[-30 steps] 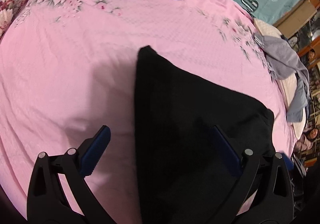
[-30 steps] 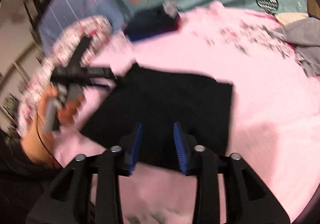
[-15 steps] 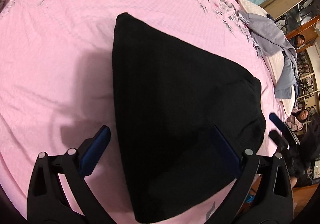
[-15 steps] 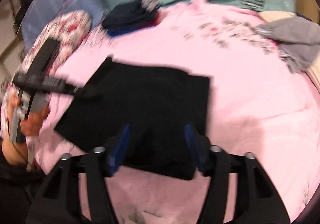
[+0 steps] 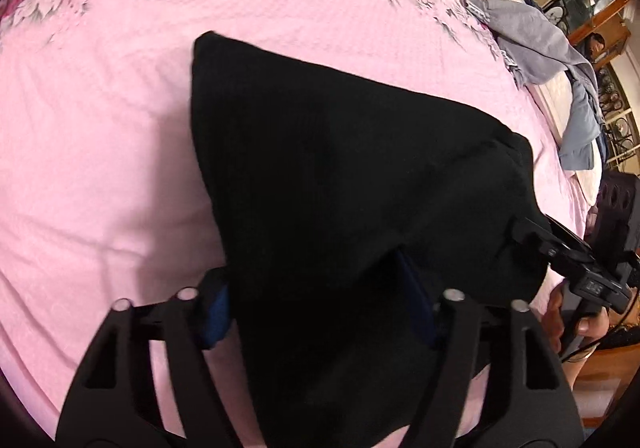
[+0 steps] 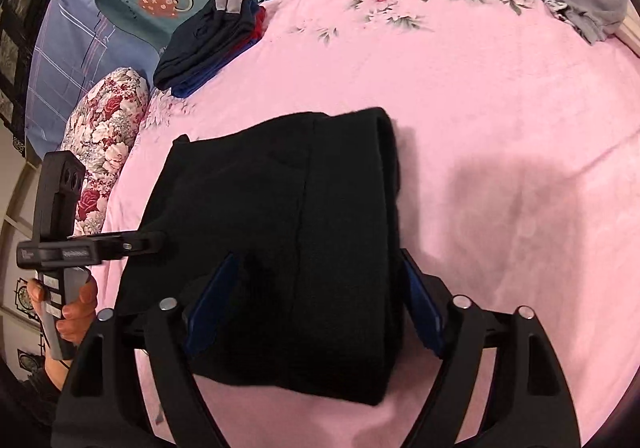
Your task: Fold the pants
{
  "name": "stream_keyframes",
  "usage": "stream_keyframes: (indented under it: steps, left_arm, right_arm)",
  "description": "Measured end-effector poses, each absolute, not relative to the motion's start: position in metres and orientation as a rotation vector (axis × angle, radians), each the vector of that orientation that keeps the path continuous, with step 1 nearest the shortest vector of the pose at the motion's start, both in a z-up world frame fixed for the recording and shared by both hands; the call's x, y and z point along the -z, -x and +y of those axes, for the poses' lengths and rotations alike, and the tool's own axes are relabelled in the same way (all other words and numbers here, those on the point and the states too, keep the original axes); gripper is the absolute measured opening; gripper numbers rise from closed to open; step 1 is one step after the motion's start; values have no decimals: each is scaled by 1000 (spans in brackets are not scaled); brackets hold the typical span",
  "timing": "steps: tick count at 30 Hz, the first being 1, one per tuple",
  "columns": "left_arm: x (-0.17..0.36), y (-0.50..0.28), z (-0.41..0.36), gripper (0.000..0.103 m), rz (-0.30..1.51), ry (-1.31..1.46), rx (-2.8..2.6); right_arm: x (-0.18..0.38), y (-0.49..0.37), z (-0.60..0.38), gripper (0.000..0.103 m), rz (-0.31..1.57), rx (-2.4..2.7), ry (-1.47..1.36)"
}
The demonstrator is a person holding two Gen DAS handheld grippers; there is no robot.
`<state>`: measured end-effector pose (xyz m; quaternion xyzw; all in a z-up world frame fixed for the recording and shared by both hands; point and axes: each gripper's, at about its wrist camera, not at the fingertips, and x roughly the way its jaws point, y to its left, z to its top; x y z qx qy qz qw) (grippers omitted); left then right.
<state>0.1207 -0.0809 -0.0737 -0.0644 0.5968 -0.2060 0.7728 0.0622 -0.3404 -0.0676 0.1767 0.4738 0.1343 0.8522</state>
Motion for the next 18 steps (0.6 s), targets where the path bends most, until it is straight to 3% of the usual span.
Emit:
stream_keyframes:
  steps: [3, 4, 5, 7, 10, 18]
  left_arm:
    - [72, -126, -79, 48, 1297, 169, 466]
    - [71, -126, -77, 40, 1294, 183, 470]
    - [68, -127, -76, 37, 1286, 190, 474]
    - [64, -124, -76, 31, 1268, 189, 475]
    - [54, -118, -79, 27, 1237, 177, 470]
    - [-12, -124, -52, 25, 1043, 189, 432]
  right_arm:
    - [69, -73, -333, 84, 1002, -264, -352]
    - [69, -77, -330, 75, 1003, -262, -343]
    - [70, -79, -329, 60, 1005, -260, -332]
    - [72, -80, -331, 49, 1010, -253, -341]
    - [66, -73, -332, 38, 977, -290, -365]
    - [-2, -75, -307, 30, 820, -390, -307]
